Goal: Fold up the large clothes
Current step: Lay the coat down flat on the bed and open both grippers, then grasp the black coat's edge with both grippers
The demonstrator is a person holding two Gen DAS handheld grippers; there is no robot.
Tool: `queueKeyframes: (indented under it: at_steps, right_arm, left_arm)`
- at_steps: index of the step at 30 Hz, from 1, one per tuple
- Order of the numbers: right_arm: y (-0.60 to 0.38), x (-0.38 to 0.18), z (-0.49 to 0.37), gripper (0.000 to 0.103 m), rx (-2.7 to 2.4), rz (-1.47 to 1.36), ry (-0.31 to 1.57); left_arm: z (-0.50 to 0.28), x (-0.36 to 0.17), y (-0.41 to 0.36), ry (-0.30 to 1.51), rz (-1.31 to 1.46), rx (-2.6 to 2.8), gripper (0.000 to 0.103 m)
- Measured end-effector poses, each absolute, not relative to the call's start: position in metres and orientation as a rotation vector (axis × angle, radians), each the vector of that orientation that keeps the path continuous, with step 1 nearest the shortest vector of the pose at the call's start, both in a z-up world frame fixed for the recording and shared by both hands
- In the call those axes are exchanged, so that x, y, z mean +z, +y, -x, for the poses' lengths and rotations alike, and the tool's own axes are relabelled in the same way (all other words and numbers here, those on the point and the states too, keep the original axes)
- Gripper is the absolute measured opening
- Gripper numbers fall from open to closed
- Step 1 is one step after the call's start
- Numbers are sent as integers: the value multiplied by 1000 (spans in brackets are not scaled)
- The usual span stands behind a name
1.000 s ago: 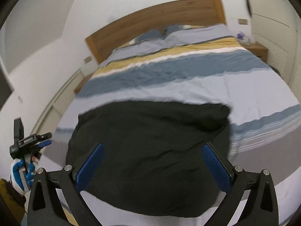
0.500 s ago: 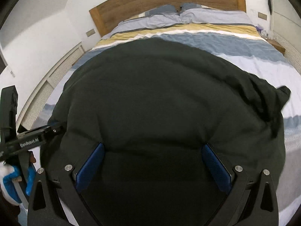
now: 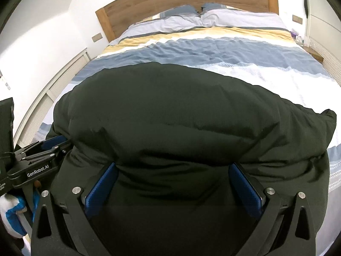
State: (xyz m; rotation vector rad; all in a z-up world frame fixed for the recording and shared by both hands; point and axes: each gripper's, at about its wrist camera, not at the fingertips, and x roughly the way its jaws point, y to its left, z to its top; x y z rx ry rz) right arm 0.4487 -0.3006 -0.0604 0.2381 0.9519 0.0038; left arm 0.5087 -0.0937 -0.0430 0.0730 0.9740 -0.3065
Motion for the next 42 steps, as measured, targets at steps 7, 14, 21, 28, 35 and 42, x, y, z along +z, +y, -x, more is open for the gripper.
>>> queueKeyframes:
  at_steps: [7, 14, 21, 28, 35, 42]
  right_arm:
    - [-301, -62, -451, 102, -2, -235, 959]
    - [-302, -65, -453, 102, -6, -237, 963]
    - [-306, -72, -460, 102, -12, -242, 975]
    - [-311, -80, -474, 102, -27, -247, 993]
    - [-320, -92, -503, 103, -49, -260, 1029]
    - [-328, -107, -529, 103, -69, -274, 1064]
  left_arm:
    - [-510, -45, -93, 975, -75, -308, 63]
    - [-514, -50, -97, 975, -81, -302, 63]
    - [-523, -59, -99, 981, -80, -295, 65]
    - [-542, -70, -104, 1007, -79, -278, 69]
    - [-572, -83, -114, 1035, -87, -251, 73]
    - [-602, -100, -117, 1094, -54, -243, 79]
